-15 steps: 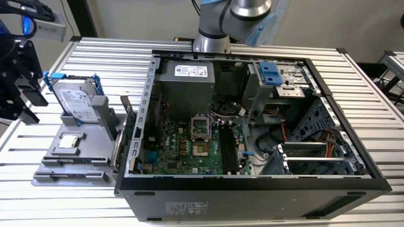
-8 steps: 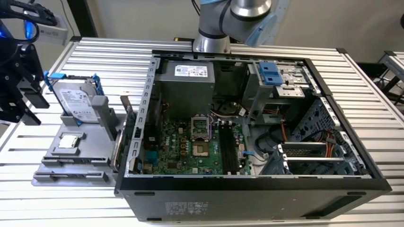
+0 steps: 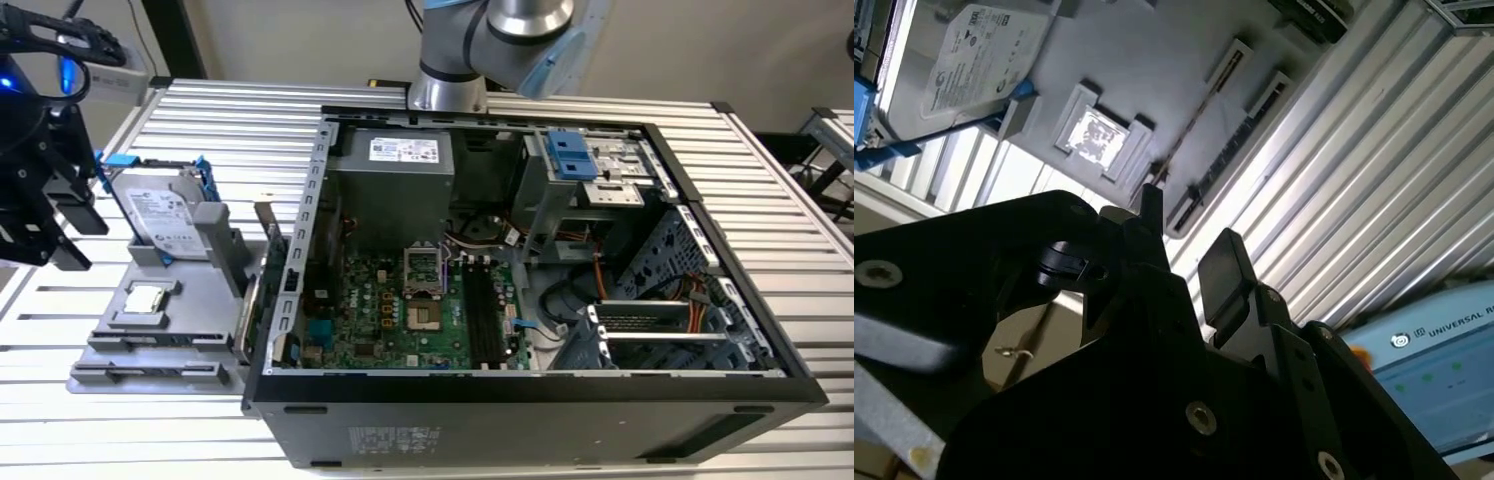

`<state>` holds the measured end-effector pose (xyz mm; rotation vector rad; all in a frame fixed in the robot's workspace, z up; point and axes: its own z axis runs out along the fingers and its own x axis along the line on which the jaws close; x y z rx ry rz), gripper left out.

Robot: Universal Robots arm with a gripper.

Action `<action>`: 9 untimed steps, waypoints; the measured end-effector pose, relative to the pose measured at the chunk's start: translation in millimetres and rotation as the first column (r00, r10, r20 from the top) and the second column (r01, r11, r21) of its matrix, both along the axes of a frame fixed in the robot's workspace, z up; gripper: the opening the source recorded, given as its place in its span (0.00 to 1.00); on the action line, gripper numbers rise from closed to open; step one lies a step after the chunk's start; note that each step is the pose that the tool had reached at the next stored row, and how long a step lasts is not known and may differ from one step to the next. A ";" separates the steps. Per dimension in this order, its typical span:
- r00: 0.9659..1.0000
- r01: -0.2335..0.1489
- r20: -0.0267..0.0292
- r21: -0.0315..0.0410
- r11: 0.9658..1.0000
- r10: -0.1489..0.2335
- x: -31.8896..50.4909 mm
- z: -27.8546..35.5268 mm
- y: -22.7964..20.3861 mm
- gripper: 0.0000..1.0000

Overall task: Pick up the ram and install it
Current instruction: 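Pick up the ram and move it above insertion slot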

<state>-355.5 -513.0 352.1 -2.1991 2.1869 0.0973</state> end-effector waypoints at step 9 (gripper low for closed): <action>1.000 0.000 0.000 0.000 1.000 0.000 0.0 -7.6 0.0 1.00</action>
